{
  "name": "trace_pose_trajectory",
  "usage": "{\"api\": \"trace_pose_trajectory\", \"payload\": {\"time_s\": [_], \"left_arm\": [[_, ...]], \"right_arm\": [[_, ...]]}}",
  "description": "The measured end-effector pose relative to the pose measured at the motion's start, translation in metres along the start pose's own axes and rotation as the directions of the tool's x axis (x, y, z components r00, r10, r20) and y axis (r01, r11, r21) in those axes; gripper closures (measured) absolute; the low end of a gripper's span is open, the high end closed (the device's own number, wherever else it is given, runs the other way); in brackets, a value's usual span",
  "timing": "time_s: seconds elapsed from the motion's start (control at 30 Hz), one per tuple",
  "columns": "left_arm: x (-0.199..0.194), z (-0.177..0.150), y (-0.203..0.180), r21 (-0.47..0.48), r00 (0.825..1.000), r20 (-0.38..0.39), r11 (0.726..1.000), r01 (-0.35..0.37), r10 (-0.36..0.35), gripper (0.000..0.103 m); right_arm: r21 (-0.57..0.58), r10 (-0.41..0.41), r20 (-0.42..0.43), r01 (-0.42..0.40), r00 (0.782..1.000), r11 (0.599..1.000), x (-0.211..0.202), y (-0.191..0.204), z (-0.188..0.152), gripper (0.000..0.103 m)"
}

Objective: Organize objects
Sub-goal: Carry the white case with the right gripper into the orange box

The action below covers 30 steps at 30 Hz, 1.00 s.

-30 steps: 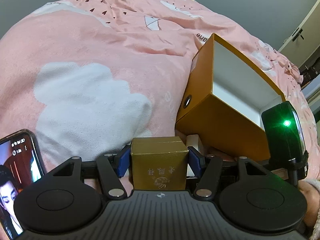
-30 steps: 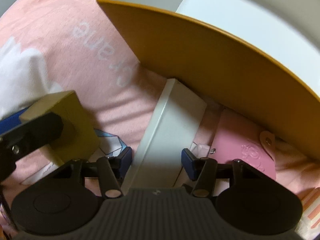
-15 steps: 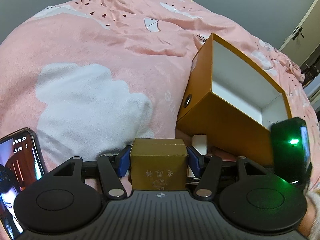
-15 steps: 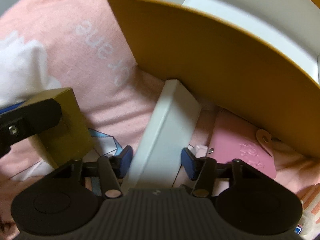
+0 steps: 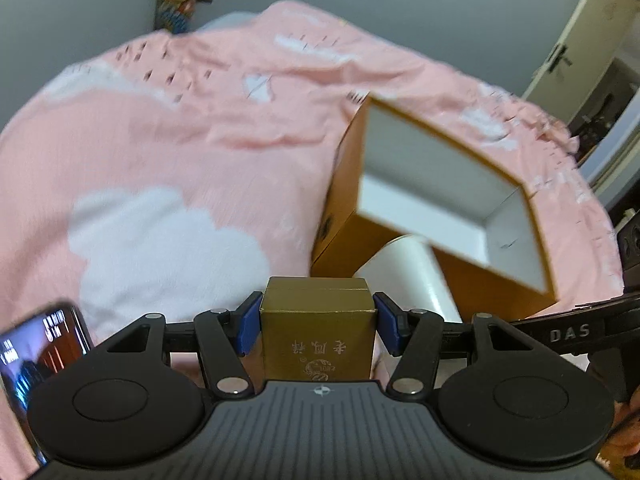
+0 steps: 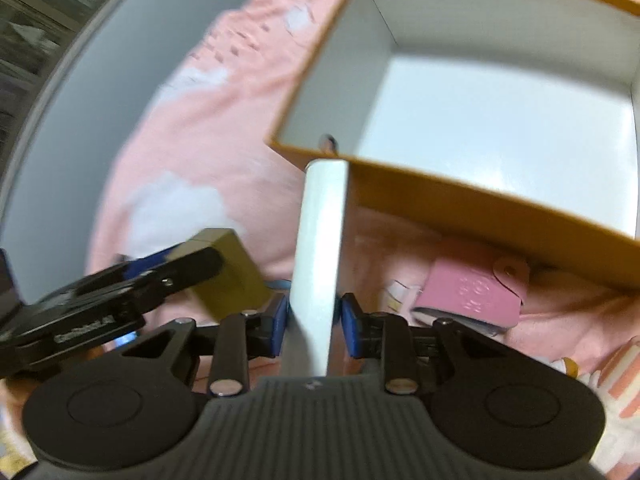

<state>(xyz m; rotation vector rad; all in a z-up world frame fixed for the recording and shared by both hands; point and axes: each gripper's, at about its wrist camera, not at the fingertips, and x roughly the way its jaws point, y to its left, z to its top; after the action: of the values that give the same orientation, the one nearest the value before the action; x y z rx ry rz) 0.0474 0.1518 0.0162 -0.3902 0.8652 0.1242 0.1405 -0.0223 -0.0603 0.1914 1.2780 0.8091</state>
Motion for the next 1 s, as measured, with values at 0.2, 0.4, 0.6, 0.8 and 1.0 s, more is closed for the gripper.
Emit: {"api": "trace_pose_trajectory", "payload": {"time_s": [0.2,0.4,0.6,0.8,1.0], "left_arm": [[-0.018,0.035,-0.017,0.040,0.997,0.046,0.998,0.056,-0.058,0.036],[-0.009,0.072,-0.035,0.073,0.994,0.062,0.993,0.088,-0.093,0.036],[0.024,0.104,-0.047,0.082,0.993,0.062,0.992,0.093,-0.098,0.036],[0.066,0.128,-0.053,0.075,0.993,-0.017,0.990,0.121,-0.121,0.036],[0.100,0.133,-0.057,0.112,0.992,-0.099,0.989,0.094,-0.083,0.036]], "right_arm": [[-0.002,0.102,0.104,-0.103,0.989,0.995,-0.105,0.018,0.037,0.074],[0.045,0.131,0.214,-0.143,0.968,0.989,-0.148,0.000,0.061,0.074],[0.131,0.063,0.294,-0.105,0.954,0.986,-0.128,-0.030,0.099,0.074],[0.312,-0.016,0.280,-0.075,0.960,0.947,-0.068,-0.085,0.135,0.074],[0.366,-0.069,0.291,-0.044,0.954,0.929,-0.031,-0.112,0.156,0.074]]}}
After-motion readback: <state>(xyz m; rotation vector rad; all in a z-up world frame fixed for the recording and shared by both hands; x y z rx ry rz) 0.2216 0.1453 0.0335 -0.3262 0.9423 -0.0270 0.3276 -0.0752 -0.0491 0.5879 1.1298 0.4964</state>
